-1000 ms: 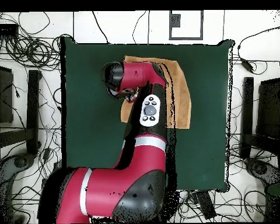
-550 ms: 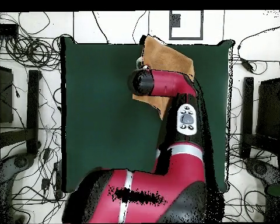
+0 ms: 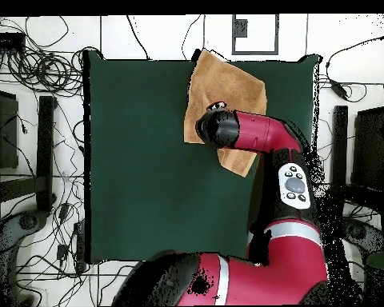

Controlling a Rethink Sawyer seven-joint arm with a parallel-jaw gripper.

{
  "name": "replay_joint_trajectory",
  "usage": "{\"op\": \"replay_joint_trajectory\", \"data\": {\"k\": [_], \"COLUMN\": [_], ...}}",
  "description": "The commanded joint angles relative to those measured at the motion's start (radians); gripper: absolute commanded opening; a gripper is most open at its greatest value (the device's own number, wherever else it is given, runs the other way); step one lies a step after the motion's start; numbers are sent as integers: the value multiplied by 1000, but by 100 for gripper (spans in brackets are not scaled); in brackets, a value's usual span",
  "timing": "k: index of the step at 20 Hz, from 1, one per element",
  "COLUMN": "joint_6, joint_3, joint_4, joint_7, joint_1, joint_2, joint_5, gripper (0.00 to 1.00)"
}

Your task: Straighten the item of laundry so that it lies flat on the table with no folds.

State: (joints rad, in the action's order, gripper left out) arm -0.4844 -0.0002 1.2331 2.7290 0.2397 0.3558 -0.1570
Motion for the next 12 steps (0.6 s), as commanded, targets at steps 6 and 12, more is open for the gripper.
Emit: {"op": "replay_joint_trajectory", "data": {"k": [6,12], "joint_6": [-63,-52], "joint_3": [205,188], "joint_4": [78,-27], "joint_7": [-213,-172], "joint_1": [-6,-29], "joint_2": [-64,-127], "joint_5": [-72,-108], "gripper": [100,100]}}
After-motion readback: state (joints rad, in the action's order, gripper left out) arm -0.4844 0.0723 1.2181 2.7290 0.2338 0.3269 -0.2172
